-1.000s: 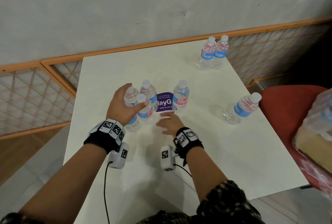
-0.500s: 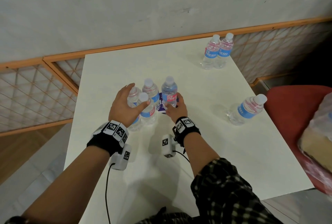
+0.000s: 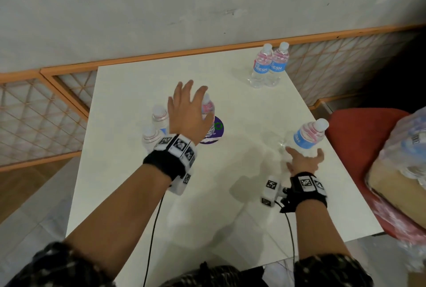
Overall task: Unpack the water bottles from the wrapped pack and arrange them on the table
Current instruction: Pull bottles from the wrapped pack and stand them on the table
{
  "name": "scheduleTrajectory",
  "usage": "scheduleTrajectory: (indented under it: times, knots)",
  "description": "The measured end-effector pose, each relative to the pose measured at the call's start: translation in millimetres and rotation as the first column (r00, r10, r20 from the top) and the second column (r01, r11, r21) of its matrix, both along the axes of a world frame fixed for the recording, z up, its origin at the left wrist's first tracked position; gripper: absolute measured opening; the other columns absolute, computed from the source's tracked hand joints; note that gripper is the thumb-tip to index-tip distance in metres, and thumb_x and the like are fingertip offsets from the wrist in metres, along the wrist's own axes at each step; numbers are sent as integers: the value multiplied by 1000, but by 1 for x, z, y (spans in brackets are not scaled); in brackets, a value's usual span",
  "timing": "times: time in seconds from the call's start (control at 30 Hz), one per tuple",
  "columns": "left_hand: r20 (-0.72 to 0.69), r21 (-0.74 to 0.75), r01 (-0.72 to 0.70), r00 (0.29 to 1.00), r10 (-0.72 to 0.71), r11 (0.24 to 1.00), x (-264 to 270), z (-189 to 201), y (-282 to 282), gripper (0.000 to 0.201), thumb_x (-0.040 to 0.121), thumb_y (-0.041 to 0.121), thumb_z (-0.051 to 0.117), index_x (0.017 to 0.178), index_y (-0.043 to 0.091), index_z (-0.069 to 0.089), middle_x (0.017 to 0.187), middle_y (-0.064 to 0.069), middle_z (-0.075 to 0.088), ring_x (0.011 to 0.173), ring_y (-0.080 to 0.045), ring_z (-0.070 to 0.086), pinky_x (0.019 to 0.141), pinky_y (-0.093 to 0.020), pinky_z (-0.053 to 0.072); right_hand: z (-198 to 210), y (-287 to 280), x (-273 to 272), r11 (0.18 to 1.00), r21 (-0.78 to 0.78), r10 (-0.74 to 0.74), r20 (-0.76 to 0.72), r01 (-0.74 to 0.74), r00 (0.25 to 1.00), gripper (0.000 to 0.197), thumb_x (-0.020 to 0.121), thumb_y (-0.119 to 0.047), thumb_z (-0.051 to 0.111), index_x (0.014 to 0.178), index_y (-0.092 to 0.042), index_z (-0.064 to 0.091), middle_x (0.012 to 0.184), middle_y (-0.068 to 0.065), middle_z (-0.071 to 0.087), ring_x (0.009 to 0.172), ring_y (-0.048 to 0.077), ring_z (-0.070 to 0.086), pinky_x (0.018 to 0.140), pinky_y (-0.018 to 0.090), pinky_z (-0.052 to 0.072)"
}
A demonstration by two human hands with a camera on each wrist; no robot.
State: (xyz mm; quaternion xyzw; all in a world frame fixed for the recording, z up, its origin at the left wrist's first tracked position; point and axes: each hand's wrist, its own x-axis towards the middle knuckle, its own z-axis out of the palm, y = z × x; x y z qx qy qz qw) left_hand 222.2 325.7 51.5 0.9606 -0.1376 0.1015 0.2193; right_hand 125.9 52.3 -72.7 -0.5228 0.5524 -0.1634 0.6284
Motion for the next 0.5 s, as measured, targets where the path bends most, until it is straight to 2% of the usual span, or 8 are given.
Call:
scheduleTrajectory:
  times: [0.07, 0.1, 0.17, 0.23, 0.33, 0.43, 0.5]
  knots:
    - [-123, 160, 5, 992, 15, 987, 14, 5, -15, 56, 91, 31, 50, 144, 31, 30, 153, -3, 27, 144, -29, 18, 116, -53, 13, 9, -4, 1, 982, -76, 178, 54, -173, 983, 98, 62, -28, 83, 140, -40, 25, 140, 6, 38, 116, 27, 51, 95, 52, 48]
    - [-182, 219, 17, 983, 24, 976, 22, 6, -19, 54, 92, 29, 47, 143, 33, 30, 150, -3, 33, 140, -29, 26, 116, -53, 13, 15, -3, 1, 968, -91, 243, 72, -236, 967, 90, 67, -29, 80, 139, -37, 28, 134, 1, 43, 116, 24, 50, 98, 53, 46]
    - [-255, 293, 42, 966, 36, 955, 37, 8, -22, 46, 93, 25, 45, 139, 32, 38, 139, -4, 45, 128, -30, 43, 114, -51, 17, 23, 1, 3, 953, -91, 299, 107, -290, 948, 67, 82, -21, 71, 138, -27, 34, 120, -4, 48, 108, 20, 49, 97, 52, 46]
    - [-270, 314, 46, 962, 43, 948, 49, 10, -21, 39, 93, 21, 46, 132, 27, 48, 130, -6, 51, 119, -30, 51, 110, -46, 25, 24, 9, 6, 935, -98, 353, 139, -342, 925, 58, 86, -15, 67, 135, -21, 38, 115, -2, 50, 104, 20, 50, 91, 50, 49]
    - [-268, 291, 20, 961, 61, 957, 60, 11, -19, 36, 92, 21, 50, 128, 19, 54, 125, -11, 53, 117, -31, 52, 104, -39, 33, 20, 43, 15, 868, -111, 495, 115, -484, 861, 62, 81, -21, 73, 133, -26, 40, 122, -3, 53, 112, 21, 52, 86, 45, 52]
    - [-289, 293, 4, 954, 84, 956, 67, 12, -18, 36, 92, 22, 52, 127, 18, 55, 129, -12, 53, 120, -32, 50, 104, -39, 34, 4, 83, 32, 777, -122, 628, 88, -617, 773, 69, 68, -38, 79, 126, -35, 43, 123, -10, 57, 115, 19, 53, 96, 53, 48]
    - [-327, 302, 16, 941, 88, 953, 70, 14, -17, 40, 92, 27, 52, 132, 23, 51, 134, -9, 49, 126, -30, 46, 110, -42, 29, 5, 114, 43, 708, -117, 706, 103, -697, 700, 74, 68, -39, 79, 131, -35, 41, 125, -10, 56, 114, 16, 51, 98, 54, 46]
